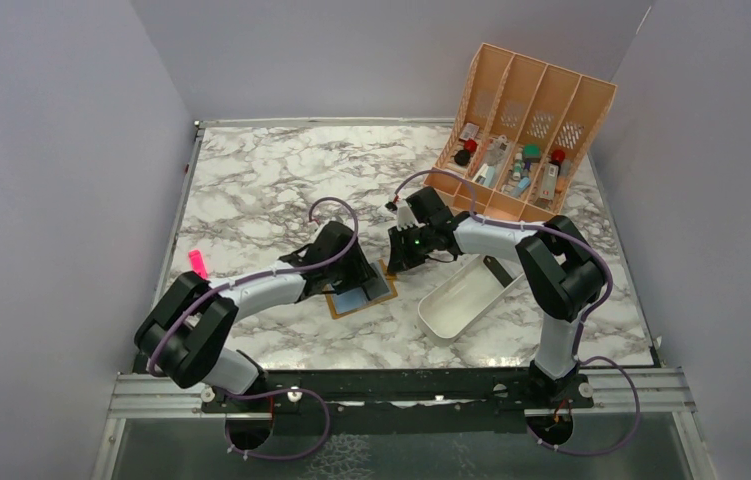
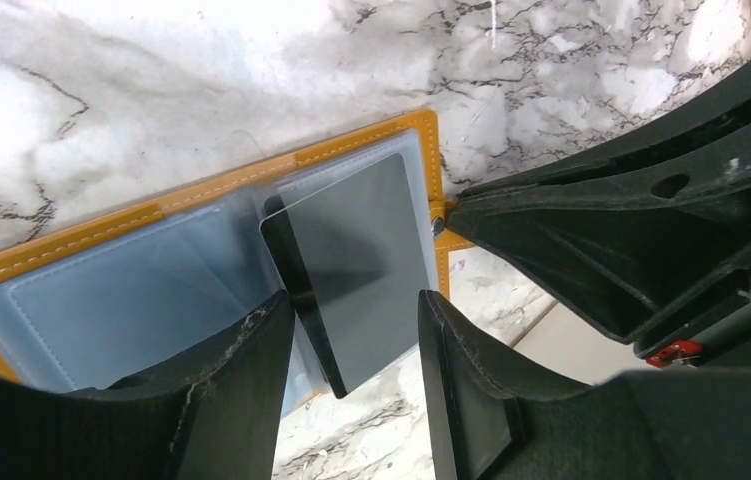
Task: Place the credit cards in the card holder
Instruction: Insert the credit card into the card holder.
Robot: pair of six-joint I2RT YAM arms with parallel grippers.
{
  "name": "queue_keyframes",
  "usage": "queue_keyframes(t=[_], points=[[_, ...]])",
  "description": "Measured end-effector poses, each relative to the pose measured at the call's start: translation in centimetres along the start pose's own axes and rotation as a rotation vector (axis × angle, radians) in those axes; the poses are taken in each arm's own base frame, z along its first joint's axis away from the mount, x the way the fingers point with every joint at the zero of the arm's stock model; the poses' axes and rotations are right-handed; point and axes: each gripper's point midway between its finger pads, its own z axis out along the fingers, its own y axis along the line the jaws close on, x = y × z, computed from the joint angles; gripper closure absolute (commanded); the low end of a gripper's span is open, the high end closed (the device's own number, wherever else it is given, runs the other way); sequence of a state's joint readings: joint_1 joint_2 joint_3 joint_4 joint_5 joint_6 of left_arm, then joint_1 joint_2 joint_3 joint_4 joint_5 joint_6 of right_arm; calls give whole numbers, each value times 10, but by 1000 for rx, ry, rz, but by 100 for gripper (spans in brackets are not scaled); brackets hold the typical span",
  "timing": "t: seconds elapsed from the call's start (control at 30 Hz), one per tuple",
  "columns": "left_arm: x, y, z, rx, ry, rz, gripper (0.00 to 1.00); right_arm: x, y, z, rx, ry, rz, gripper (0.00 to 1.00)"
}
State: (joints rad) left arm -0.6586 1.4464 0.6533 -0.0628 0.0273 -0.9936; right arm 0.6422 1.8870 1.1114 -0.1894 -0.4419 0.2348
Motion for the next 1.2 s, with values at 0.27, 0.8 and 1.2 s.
queue_keyframes(t=[0.27, 0.8, 1.2], points=[[-2, -10, 6, 3, 5, 35, 49, 0, 0, 0, 1, 1, 1, 90], [-2, -14, 8, -13, 15, 97, 47, -2, -10, -9, 81, -8, 5, 80], [-24, -25, -35, 60, -50, 133, 46, -36, 14, -46, 83, -133, 60, 78]])
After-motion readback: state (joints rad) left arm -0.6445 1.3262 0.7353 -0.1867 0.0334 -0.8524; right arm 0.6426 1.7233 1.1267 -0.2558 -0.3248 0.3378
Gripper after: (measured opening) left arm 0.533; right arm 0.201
